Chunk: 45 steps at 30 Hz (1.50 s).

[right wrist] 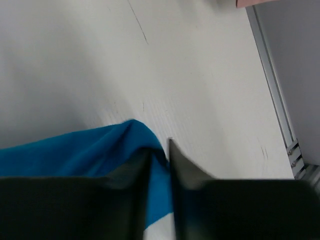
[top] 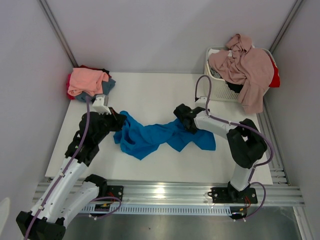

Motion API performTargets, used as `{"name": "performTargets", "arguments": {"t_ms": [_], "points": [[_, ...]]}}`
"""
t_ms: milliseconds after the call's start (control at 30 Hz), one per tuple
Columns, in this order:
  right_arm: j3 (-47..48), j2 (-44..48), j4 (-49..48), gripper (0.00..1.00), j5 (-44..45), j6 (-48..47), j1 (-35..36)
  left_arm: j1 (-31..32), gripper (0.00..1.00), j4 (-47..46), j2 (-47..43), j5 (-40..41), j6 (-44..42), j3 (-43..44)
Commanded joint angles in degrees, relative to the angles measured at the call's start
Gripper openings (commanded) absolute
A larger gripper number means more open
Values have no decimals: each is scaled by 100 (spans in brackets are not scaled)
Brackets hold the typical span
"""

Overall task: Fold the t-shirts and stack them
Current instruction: Flatten out the tshirt

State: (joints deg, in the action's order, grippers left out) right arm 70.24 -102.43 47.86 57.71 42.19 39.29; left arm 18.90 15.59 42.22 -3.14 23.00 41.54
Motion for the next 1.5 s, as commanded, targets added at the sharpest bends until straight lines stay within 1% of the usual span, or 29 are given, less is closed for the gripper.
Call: {"name": "performTargets", "arguments": {"t_ms": [0,33,67,100,133,167,200,233,267,333,400,500,567,600,633,700,733,800,833,900,933,967,1000,1100,1267,1300,1333,1433,1467], "points": [[192,-382,-31,34,486,307,-44,44,1,-171,-29,32,-42,-58],[236,-505,-65,49,452,289,-44,44,1,-171,-12,32,-42,-41],[271,-523,-135,67,321,150,-27,44,0,-171,-12,32,-42,-58],[219,-480,-241,72,224,27,0,44,0,-171,-12,32,-42,-50],[114,-358,-729,75,110,-148,35,44,1,-162,-12,41,-42,-49],[-44,44,-1099,84,-292,-376,61,44,0,-171,-3,41,-50,-49],[-428,300,-1442,91,-531,-822,131,44,0,-171,-3,32,-50,-49],[-606,564,-2098,96,-759,-992,167,44,0,-171,6,15,-42,-49],[-773,1054,-2375,99,-927,-1150,202,44,0,-188,15,6,-42,-49],[-1055,1417,-2919,99,-1428,-1555,298,44,0,-206,32,-55,-24,-58],[-1039,1665,-3027,99,-1701,-1775,369,44,0,-241,59,-99,11,-58],[-775,1657,-2888,100,-2096,-1855,431,79,0,-259,120,-240,90,-58],[-643,1648,-2904,99,-3007,-1829,422,175,1,-259,155,-397,238,-67],[-643,1648,-3079,100,-3455,-1777,413,228,0,-276,216,-485,300,-76],[-678,1665,-3237,99,-4539,-1715,396,403,0,-294,260,-556,371,-84],[-897,1656,-3841,99,-5599,-1566,378,693,0,-407,444,-723,512,-85],[-967,1622,-4002,100,-6231,-1487,413,1051,1,-452,532,-776,529,-67],[-1030,1516,-4240,99,-6762,-1433,527,1387,0,-548,778,-1099,582,116],[-977,1368,-4197,99,-6895,-1459,553,1685,0,-584,1110,-1232,600,178],[-828,1296,-4013,99,-6800,-1565,615,1941,0,-558,1437,-1435,600,476],[-819,1313,-3986,99,-6765,-1591,606,2221,0,-514,1665,-1444,522,539],[-862,1357,-3994,99,-6773,-1592,580,2346,0,-540,1737,-1470,460,600],[-915,1436,-4047,99,-6791,-1592,563,2512,0,-636,1859,-1688,364,679],[-1064,1516,-4100,99,-6852,-1548,519,2698,1,-768,1966,-2006,354,768],[-1188,1516,-4135,98,-6931,-1521,510,2760,1,-883,1931,-1945,310,759],[-1170,1516,-4126,97,-6931,-1547,510,2760,3,-874,1913,-1928,284,759],[-1135,1490,-4100,97,-6958,-1582,510,2769,12,-874,1861,-1910,275,768],[-1117,1481,-4091,97,-6993,-1609,527,2777,31,-839,1703,-1657,231,759],[-1126,1481,-4091,97,-6993,-1618,519,2777,41,-787,1528,-1559,213,750]]}}
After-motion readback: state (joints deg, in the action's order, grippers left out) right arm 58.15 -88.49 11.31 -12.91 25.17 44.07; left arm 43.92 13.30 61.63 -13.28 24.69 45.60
